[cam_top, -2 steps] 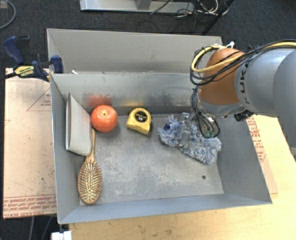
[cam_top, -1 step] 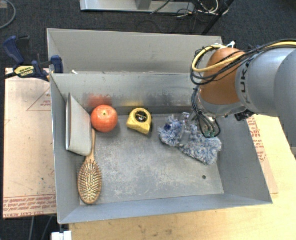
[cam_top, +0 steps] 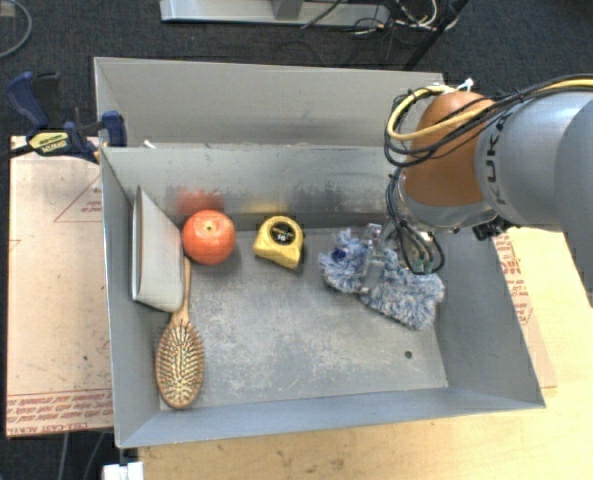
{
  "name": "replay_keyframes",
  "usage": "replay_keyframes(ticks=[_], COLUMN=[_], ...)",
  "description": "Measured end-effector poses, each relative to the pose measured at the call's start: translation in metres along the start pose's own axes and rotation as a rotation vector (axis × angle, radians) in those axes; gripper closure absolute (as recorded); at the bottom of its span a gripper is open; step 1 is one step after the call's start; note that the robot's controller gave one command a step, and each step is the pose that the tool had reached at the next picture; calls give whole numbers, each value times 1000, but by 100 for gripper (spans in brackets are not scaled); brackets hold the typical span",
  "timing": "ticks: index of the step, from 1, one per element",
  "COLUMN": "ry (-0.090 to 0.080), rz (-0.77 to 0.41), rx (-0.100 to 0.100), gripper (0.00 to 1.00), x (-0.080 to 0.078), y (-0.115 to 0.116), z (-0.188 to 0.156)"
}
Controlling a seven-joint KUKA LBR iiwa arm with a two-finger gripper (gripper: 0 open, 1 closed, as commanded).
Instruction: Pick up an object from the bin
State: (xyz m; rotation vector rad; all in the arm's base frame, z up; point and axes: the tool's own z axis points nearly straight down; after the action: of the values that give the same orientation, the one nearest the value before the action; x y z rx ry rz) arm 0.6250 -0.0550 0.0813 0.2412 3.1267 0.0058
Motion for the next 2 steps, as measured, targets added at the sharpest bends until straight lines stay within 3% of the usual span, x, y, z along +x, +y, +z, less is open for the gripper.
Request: replay_keyframes(ticks=[2], ry=[-8], rz=[-1], rx=[-1], gripper=[100], x=[-2], y=[0], z=[-36])
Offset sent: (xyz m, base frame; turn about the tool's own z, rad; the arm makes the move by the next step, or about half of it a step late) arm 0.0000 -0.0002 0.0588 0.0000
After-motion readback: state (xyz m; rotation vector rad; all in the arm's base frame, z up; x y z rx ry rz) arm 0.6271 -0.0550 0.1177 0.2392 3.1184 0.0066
